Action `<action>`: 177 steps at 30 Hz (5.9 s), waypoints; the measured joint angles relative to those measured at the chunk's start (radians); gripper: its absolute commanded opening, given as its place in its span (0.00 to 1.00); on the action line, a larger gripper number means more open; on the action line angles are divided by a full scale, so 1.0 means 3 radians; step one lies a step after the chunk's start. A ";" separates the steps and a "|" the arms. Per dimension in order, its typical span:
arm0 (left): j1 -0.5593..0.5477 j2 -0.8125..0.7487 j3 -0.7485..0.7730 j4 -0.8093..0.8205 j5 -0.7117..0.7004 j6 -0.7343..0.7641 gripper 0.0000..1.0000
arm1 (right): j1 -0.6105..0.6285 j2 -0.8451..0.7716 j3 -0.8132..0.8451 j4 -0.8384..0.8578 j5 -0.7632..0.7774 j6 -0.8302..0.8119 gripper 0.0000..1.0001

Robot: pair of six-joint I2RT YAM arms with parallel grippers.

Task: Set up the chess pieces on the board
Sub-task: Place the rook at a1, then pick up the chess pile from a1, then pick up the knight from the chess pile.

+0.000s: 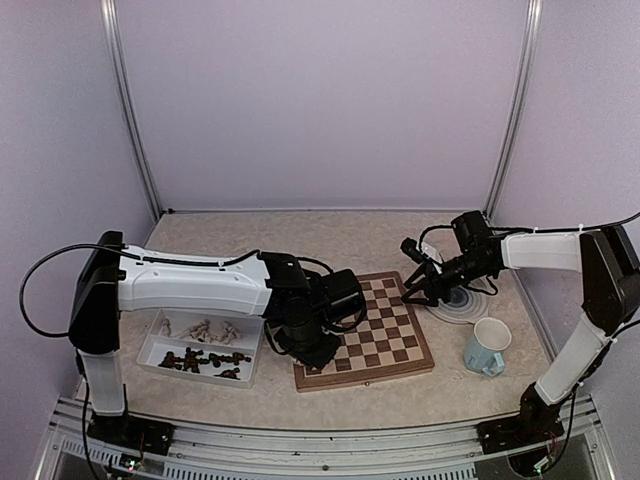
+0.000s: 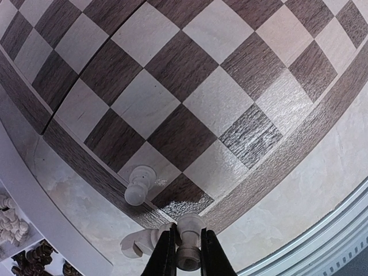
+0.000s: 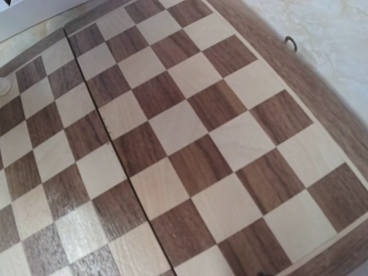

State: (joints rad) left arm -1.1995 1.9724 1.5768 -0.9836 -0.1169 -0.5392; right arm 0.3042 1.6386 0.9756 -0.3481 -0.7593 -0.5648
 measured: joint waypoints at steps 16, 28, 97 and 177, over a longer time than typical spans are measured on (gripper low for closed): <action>0.0000 0.0083 -0.0006 0.0017 -0.0010 -0.0010 0.05 | 0.0000 0.0000 -0.0003 -0.0001 0.0000 -0.0010 0.53; 0.0000 0.0139 -0.0006 0.0015 -0.0015 -0.0010 0.19 | 0.0000 0.0000 -0.0005 -0.0001 0.0000 -0.0011 0.53; 0.0462 -0.2562 -0.3619 0.3756 0.0469 -0.0264 0.45 | 0.2406 0.0829 0.1021 -0.0399 0.0954 0.0039 0.36; 0.0661 -0.1589 -0.4050 0.5970 0.1671 -0.1091 0.29 | 0.2533 0.0676 0.1233 -0.0816 0.0649 -0.0118 0.09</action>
State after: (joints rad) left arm -1.0012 1.4956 0.3618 0.8074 0.3843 -0.8665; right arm 1.0641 1.8416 1.3457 -0.5930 -0.5648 -0.6003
